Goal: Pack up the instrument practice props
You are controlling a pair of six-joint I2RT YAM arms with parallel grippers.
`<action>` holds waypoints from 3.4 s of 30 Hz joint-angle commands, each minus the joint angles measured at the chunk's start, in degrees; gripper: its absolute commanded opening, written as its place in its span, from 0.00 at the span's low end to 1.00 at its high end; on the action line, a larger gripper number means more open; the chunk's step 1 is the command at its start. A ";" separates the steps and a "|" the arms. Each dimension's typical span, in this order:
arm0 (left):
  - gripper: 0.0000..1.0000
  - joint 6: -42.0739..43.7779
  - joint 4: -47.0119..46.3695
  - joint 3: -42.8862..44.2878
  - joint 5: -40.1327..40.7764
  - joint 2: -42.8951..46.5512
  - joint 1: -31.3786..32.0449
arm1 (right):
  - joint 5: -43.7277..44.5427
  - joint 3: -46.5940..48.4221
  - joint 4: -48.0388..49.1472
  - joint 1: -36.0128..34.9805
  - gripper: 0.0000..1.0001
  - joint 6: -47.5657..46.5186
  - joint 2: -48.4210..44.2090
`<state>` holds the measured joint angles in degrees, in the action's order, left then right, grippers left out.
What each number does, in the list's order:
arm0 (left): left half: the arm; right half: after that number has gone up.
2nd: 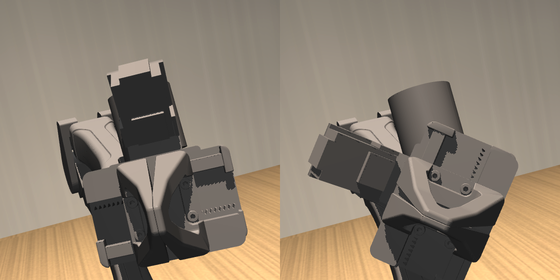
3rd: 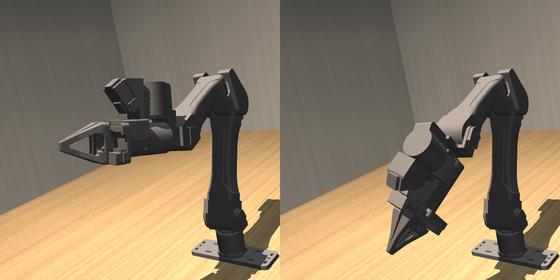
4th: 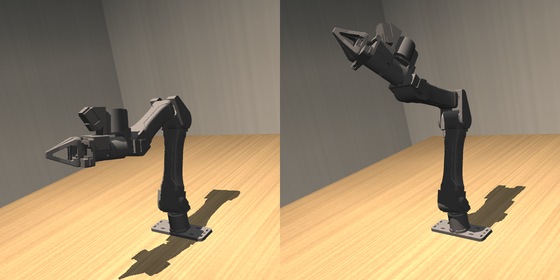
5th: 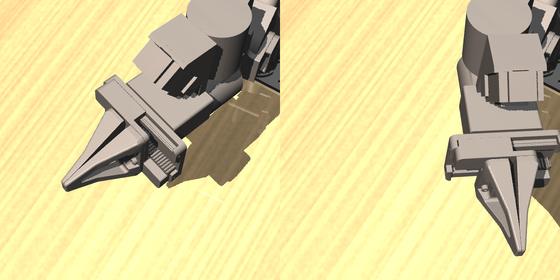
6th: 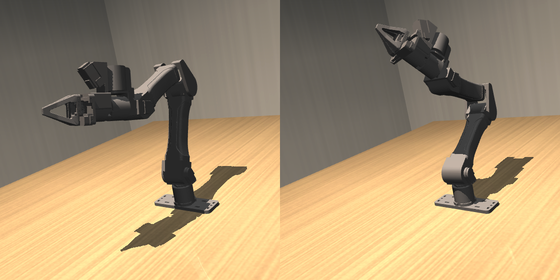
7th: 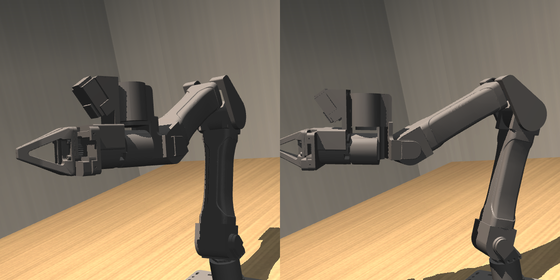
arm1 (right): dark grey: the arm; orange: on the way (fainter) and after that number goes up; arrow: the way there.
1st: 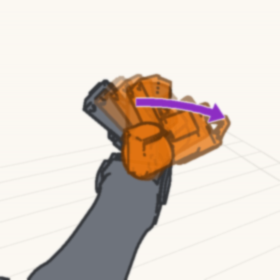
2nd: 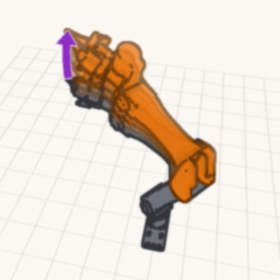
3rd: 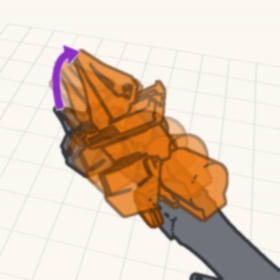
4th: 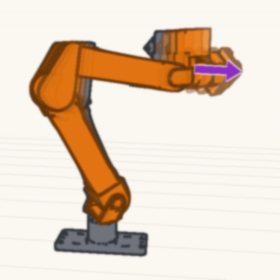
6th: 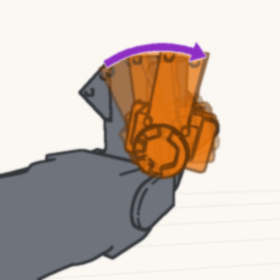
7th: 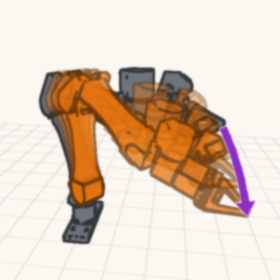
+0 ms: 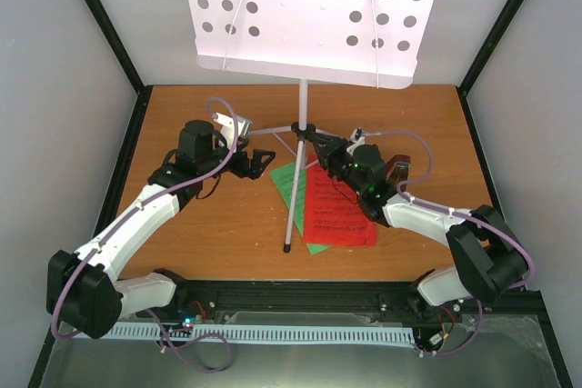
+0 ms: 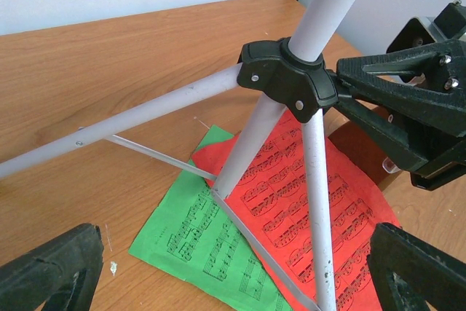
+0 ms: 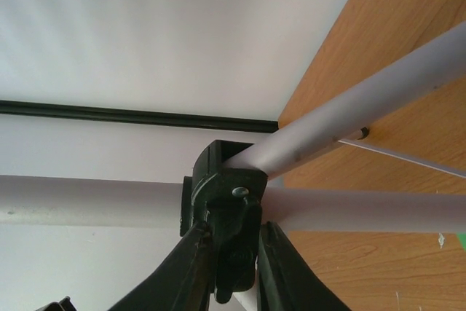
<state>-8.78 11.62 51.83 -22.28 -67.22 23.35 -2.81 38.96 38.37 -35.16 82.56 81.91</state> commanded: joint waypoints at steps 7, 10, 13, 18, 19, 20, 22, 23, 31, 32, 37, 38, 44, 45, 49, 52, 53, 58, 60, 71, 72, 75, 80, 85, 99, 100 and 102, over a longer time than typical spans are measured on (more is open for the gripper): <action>0.99 1.22 -0.26 0.53 0.20 0.94 0.02 | -0.05 -1.58 6.25 0.26 0.12 -17.96 1.84; 0.99 1.30 -0.28 0.48 0.40 1.04 0.02 | -1.70 -2.47 9.02 0.19 0.10 -29.36 2.44; 0.99 1.39 -0.13 0.55 0.75 1.04 0.02 | -2.05 -2.07 5.79 -0.84 0.09 -44.05 1.87; 0.99 1.72 -0.63 0.09 1.19 1.83 0.01 | 4.29 -1.87 -3.09 -3.03 0.14 -71.47 -0.95; 0.99 1.82 -0.94 -0.04 1.19 2.03 -0.03 | 5.61 -1.66 -4.68 -3.15 0.17 -75.67 -1.69; 0.99 1.98 -1.19 -0.27 1.28 2.16 0.02 | 7.06 -1.23 -6.29 -3.16 0.21 -78.76 -2.35; 0.99 2.01 -1.37 -0.42 1.42 2.22 0.02 | 9.48 0.58 -11.25 -3.16 0.39 -82.15 -4.53; 0.99 2.08 -1.34 -0.42 1.41 2.25 0.02 | 9.38 1.35 -12.96 -3.16 0.48 -83.56 -5.67; 1.00 -4.06 -5.38 -1.24 -5.14 3.06 0.02 | 6.66 -1.21 -16.01 -2.36 0.88 -78.85 -20.99; 1.00 -5.63 -6.24 -1.51 -6.59 3.04 0.02 | 6.55 -2.44 -16.09 -1.81 0.92 -77.28 -22.97; 0.99 -12.54 -11.79 -5.02 -12.32 2.38 0.30 | -4.75 -5.87 -14.67 6.30 0.99 -69.31 -28.76; 0.99 -13.39 -12.47 -5.67 -13.24 1.53 0.66 | -7.85 -5.83 -13.85 8.37 0.99 -68.24 -28.55; 0.96 -15.40 -14.11 -6.20 -14.55 -3.16 5.56 | -25.19 -0.73 -7.03 16.63 0.97 -62.20 -18.33; 0.96 -16.07 -15.44 -6.36 -15.09 -3.57 5.99 | -26.17 0.29 -5.95 16.69 0.96 -62.03 -15.55; 0.97 -17.55 -16.08 -5.47 -15.04 -5.33 6.44 | -29.23 4.64 -1.80 16.63 0.91 -60.23 -7.79; 0.96 -17.63 -17.11 -6.09 -14.54 -5.87 6.52 | -31.15 8.31 0.21 16.19 0.87 -59.49 -3.27; 0.97 -17.55 -17.81 -6.09 -15.16 -6.48 6.52 | -31.23 9.28 1.11 15.98 0.87 -59.61 -2.11; 0.93 -15.45 -16.50 -3.11 -18.55 -11.42 6.70 | -35.66 14.68 5.72 15.08 0.84 -59.11 2.16; 0.88 -14.48 -16.81 -2.78 -19.27 -12.41 6.79 | -38.68 17.05 6.26 14.34 0.84 -59.12 3.43; 0.52 -12.52 -18.13 -0.05 -22.16 -17.52 6.97 | -41.00 26.73 11.33 13.19 0.70 -56.75 8.72; 0.50 -12.27 -18.26 0.12 -22.37 -17.85 6.97 | -41.23 27.72 11.03 13.11 0.70 -57.02 9.05; 0.45 -10.61 -18.10 0.47 -21.70 -18.29 6.97 | -42.66 31.00 9.06 13.10 0.66 -57.44 10.39; 0.39 -8.79 -18.62 0.26 -21.49 -19.31 6.96 | -46.61 37.85 -0.30 13.12 0.57 -62.16 11.83; 0.36 -9.37 -20.01 0.14 -22.04 -20.86 6.96 | -49.91 41.77 -8.28 13.01 0.54 -65.83 12.74; 0.03 -10.30 -21.63 -1.08 -19.65 -20.43 6.91 | -53.81 46.18 -13.09 12.97 0.24 -66.99 13.81; 0.01 -10.09 -21.64 -1.12 -19.39 -20.11 6.92 | -54.16 47.75 -14.64 12.93 0.22 -67.45 13.99; 0.00 -9.44 -21.64 -1.05 -18.85 -19.34 6.96 | -54.19 50.83 -18.37 12.94 0.15 -69.15 14.24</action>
<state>-19.18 -7.99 50.00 -41.74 -88.07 29.95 -56.18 83.13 25.80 -21.93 13.61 95.88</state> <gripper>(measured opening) 0.139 0.235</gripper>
